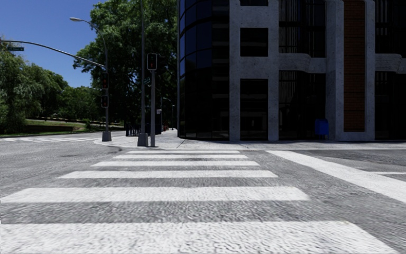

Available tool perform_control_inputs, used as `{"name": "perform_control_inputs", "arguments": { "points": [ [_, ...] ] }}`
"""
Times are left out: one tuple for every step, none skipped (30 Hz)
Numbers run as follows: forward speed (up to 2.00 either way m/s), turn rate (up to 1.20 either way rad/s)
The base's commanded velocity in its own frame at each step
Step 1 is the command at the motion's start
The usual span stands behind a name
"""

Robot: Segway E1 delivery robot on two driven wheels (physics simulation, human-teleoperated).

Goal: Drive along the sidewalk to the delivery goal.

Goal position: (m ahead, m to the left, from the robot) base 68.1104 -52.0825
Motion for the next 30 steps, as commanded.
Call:
{"name": "perform_control_inputs", "arguments": {
  "points": [
    [2.00,0.00],
    [2.00,0.00],
    [2.00,0.00],
    [2.00,0.00],
    [2.00,0.00],
    [2.00,0.00],
    [2.00,0.00],
    [2.00,0.00],
    [2.00,0.00],
    [2.00,0.00],
    [2.00,0.00],
    [2.00,0.00],
    [2.00,0.00],
    [2.00,0.00],
    [2.00,0.00],
    [2.00,0.00],
    [2.00,0.00],
    [2.00,0.00],
    [2.00,0.00],
    [2.00,0.00],
    [2.00,0.00],
    [2.00,0.00],
    [2.00,0.00],
    [2.00,0.00],
    [2.00,0.00],
    [2.00,0.00],
    [2.00,0.00],
    [2.00,0.00],
    [2.00,0.00],
    [2.00,0.00]
  ]
}}
